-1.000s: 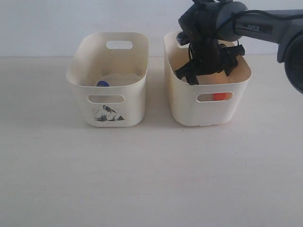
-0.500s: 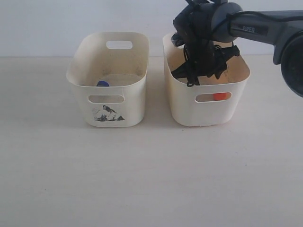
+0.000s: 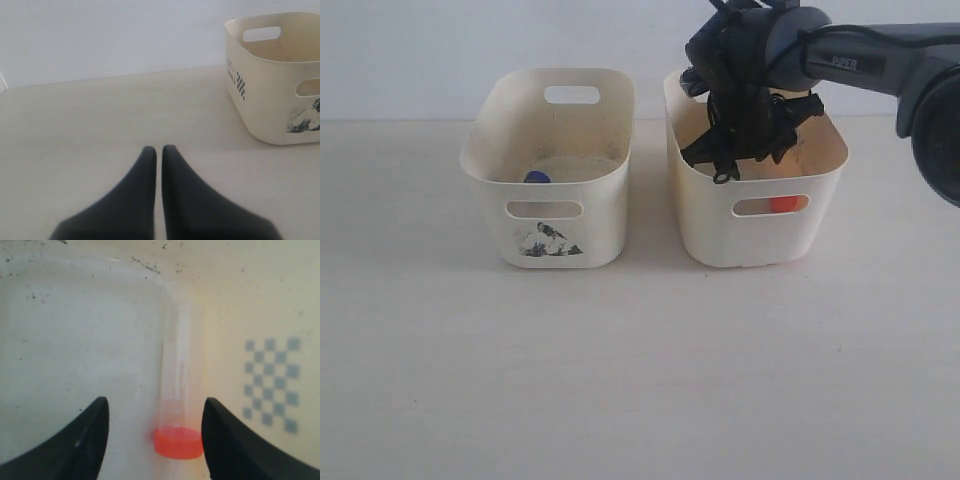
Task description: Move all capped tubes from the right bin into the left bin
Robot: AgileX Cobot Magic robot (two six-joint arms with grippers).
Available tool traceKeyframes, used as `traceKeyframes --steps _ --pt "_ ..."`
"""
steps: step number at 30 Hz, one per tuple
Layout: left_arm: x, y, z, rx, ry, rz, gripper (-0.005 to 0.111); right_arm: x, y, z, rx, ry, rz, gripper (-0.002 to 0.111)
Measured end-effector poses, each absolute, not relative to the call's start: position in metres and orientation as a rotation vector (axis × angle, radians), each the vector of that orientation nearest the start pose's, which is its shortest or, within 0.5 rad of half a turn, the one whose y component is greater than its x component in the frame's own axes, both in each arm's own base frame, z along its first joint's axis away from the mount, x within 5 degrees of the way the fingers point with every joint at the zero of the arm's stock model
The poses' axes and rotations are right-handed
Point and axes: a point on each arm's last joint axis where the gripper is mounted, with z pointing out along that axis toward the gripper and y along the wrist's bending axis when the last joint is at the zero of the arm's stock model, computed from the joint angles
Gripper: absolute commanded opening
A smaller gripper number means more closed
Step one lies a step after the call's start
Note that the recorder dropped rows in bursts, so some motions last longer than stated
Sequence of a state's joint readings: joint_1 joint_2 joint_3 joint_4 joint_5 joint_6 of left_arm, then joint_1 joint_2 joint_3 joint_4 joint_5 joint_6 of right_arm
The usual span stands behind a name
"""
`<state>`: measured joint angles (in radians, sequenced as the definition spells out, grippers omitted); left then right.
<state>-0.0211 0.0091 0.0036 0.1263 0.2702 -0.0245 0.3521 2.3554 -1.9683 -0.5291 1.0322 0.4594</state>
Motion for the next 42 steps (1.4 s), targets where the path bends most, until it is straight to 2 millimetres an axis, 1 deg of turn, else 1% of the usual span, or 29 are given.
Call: traceKeyframes --steps 7,12,25,33,42 --pt "0.056 0.002 0.187 0.08 1.763 0.085 0.004 0.481 0.134 0.154 -0.166 2.708 -0.516 0.053" --pt "0.056 0.002 0.187 0.08 1.763 0.085 0.004 0.482 0.131 0.155 -0.181 2.693 -0.559 0.053" --pt "0.056 0.002 0.187 0.08 1.763 0.085 0.004 0.483 0.129 0.156 -0.195 2.676 -0.593 0.053" --pt "0.056 0.002 0.187 0.08 1.763 0.085 0.004 0.484 0.128 0.142 -0.193 2.692 -0.617 0.053" --pt "0.056 0.002 0.187 0.08 1.763 0.085 0.004 0.485 0.129 0.141 -0.173 2.688 -0.608 0.053"
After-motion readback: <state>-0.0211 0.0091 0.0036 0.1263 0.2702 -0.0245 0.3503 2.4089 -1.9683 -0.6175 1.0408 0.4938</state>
